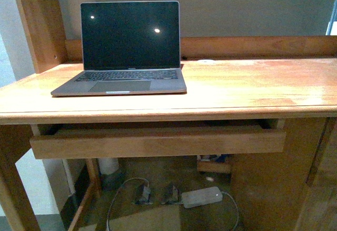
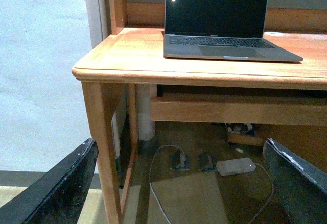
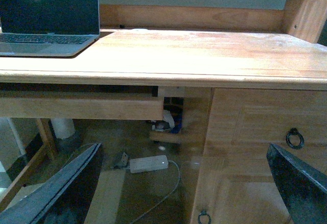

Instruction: Place mouse

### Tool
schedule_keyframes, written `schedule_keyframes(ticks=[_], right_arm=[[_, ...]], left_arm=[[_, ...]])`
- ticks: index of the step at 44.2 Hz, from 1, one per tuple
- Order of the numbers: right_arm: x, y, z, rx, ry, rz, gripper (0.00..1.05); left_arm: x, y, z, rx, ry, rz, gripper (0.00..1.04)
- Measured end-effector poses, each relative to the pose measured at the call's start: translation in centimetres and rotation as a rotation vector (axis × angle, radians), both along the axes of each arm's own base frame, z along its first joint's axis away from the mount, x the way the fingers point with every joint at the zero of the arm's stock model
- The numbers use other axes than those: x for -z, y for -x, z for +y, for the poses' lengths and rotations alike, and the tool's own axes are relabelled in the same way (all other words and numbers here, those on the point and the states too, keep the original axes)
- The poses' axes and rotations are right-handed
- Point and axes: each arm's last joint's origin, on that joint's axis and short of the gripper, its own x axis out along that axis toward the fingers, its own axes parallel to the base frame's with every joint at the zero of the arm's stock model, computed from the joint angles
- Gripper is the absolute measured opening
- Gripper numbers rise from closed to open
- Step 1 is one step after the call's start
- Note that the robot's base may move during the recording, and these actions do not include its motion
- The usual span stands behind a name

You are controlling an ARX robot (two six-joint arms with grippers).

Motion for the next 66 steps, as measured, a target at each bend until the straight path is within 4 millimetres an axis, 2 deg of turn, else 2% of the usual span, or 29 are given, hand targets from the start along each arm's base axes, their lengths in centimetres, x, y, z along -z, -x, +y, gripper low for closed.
schedule_keyframes(ticks=[4, 7, 16, 21, 24, 27, 33, 39, 46, 56, 60, 66], right_arm=[[0.0, 0.0, 0.0, 0.0, 0.0, 0.001, 0.98], [0.0, 0.0, 0.0, 0.0, 0.0, 0.001, 0.98], [0.0, 0.0, 0.0, 0.0, 0.0, 0.0, 0.98], [0.0, 0.0, 0.0, 0.0, 0.0, 0.001, 0.98], [0.0, 0.0, 0.0, 0.0, 0.0, 0.001, 0.98], [0.0, 0.0, 0.0, 0.0, 0.0, 0.001, 0.98], [0.0, 0.0, 0.0, 0.0, 0.0, 0.0, 0.98], [0.0, 0.0, 0.0, 0.0, 0.0, 0.001, 0.98], [0.0, 0.0, 0.0, 0.0, 0.0, 0.001, 0.98], [0.0, 0.0, 0.0, 0.0, 0.0, 0.0, 0.98], [0.0, 0.0, 0.0, 0.0, 0.0, 0.001, 0.98], [0.0, 0.0, 0.0, 0.001, 0.0, 0.001, 0.98]], left_arm=[[-0.2, -0.2, -0.1, 0.014, 0.011, -0.017, 0.98], [-0.9, -1.3, -1.0, 0.086, 0.068, -0.024, 0.98], [-0.7, -4.1, -2.5, 0.185, 0.225, 0.058, 0.98], [-1.4, -6.3, -3.3, 0.213, 0.335, 0.06, 0.98], [-1.8, -8.7, -4.0, 0.236, 0.448, 0.069, 0.98], [-1.0, -10.9, -4.5, 0.233, 0.57, 0.125, 0.98], [1.9, -14.9, -4.1, 0.155, 0.786, 0.234, 0.98], [3.6, -18.0, -3.4, 0.116, 0.862, 0.263, 0.98], [5.5, -18.0, -3.1, 0.068, 0.879, 0.337, 0.98], [5.1, -18.0, -3.2, 0.087, 0.884, 0.319, 0.98], [4.8, -19.4, -3.7, 0.146, 0.9, 0.283, 0.98], [5.2, -20.5, -4.0, 0.176, 0.961, 0.256, 0.98]])
